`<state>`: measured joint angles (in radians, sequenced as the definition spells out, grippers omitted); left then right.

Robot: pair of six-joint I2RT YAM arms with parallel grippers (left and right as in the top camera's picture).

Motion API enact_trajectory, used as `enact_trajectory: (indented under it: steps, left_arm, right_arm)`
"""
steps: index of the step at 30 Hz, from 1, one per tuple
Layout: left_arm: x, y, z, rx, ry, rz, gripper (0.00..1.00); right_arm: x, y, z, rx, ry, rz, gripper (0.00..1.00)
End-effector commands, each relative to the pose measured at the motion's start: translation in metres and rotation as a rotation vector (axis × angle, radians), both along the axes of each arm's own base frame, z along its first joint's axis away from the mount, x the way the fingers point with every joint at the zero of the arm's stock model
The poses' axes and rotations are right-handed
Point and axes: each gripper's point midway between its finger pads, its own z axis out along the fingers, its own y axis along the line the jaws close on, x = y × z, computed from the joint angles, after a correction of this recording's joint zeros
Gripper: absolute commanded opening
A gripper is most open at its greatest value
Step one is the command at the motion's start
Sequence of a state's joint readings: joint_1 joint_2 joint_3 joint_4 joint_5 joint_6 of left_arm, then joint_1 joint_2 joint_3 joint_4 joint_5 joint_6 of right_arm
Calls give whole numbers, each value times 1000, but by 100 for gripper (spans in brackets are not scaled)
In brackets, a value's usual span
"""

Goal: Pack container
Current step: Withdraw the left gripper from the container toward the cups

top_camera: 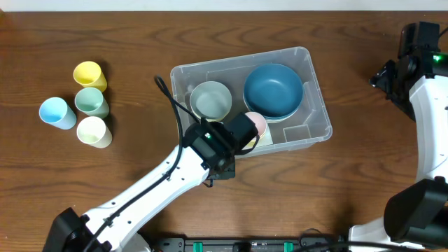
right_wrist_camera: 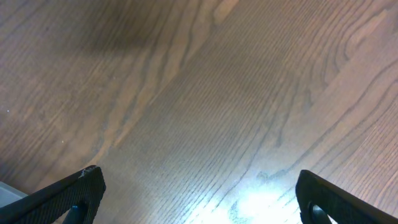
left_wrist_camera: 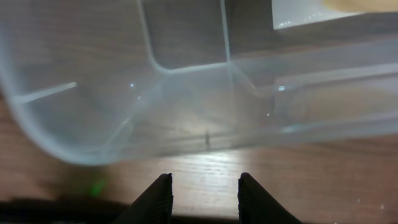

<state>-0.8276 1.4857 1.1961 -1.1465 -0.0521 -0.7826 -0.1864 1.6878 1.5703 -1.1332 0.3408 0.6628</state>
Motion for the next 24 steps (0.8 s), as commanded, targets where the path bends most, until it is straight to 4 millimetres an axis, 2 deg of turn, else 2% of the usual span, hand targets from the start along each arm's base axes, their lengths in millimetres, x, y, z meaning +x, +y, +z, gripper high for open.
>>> enact_trajectory:
  steps: [1, 10, 21, 24]
  left_arm:
    - [2, -1, -12, -6, -8, 42, 36]
    - [20, -19, -16, -77, -82, 42, 36]
    - [33, -7, -15, -43, -125, 64, 37]
    - [38, -3, -15, -40, -126, 69, 41]
  right_arm:
    - [-1, -4, 2, -14, -4, -22, 99]
    - [-1, -4, 2, -14, -4, -22, 99]
    - [-1, -4, 2, -14, -4, -22, 99]
    - [-1, -4, 2, -14, -4, -22, 99]
